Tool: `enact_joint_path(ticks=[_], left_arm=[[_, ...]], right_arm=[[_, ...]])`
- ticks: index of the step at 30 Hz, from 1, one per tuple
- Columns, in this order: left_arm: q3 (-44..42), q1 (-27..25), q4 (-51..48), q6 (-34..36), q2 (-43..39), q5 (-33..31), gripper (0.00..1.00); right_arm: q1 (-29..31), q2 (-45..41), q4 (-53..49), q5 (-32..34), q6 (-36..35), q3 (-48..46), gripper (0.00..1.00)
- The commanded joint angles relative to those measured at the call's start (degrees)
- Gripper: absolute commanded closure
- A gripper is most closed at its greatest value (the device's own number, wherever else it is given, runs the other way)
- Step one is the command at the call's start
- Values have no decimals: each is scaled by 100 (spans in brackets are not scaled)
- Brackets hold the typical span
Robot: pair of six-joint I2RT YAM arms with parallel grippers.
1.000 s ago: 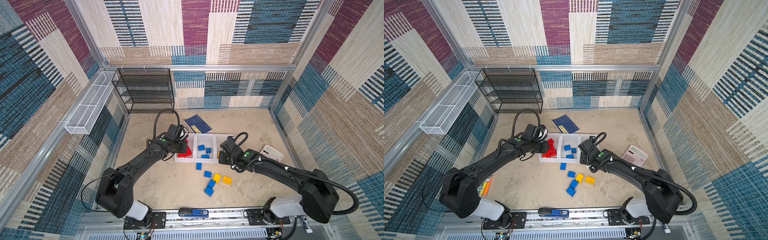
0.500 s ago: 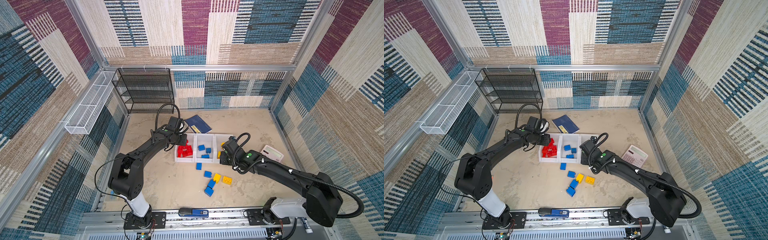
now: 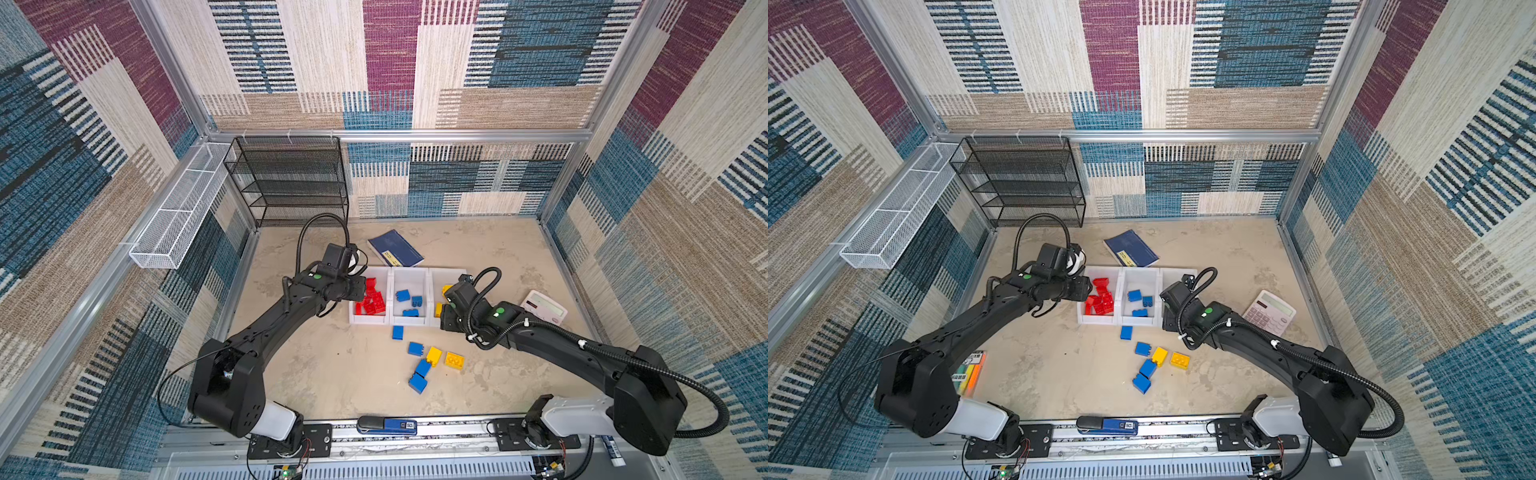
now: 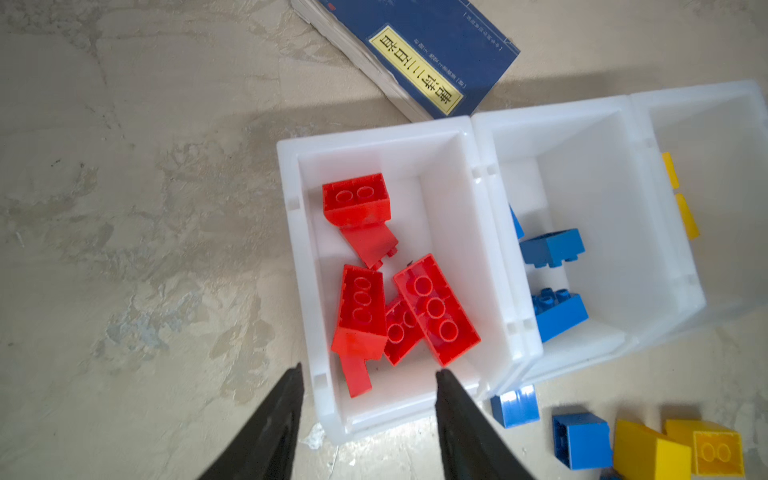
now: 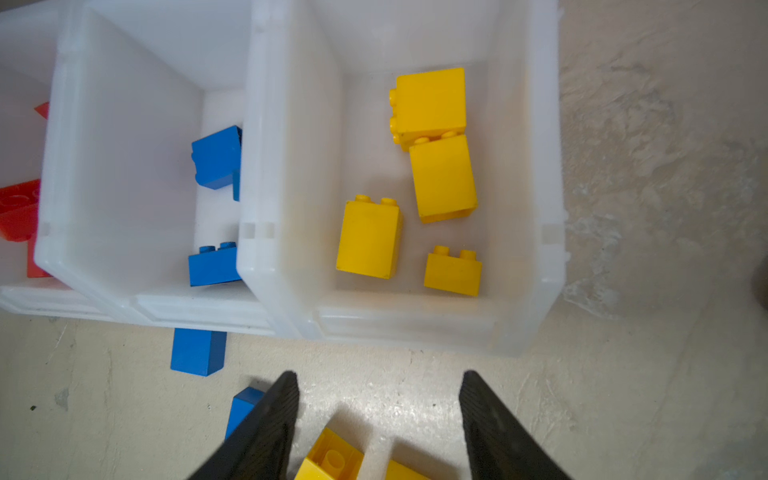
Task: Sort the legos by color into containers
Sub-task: 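Release the red brick into the near compartment while the right lowers, then close the right gripper on a yellow brick in front of the bin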
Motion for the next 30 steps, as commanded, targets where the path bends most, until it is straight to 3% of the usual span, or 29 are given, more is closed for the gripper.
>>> enact_joint_path(ticks=[1,10,15,30], left_arm=[[-405,32,142,-276,-389,-173,45],[-1335,53,220,-694,-1327,-255,44],[-1454,66,246,-758,-1340,-175,44],[-1688,60,360,-886,-1340,35,44]], right_arm=[[1,20,-125,-109,75,-91,36],[159,-49,-195,-364,301,-315,38],[440,56,-407,-332,605,-327,37],[469,-335,-503,-613,1147,-974,33]])
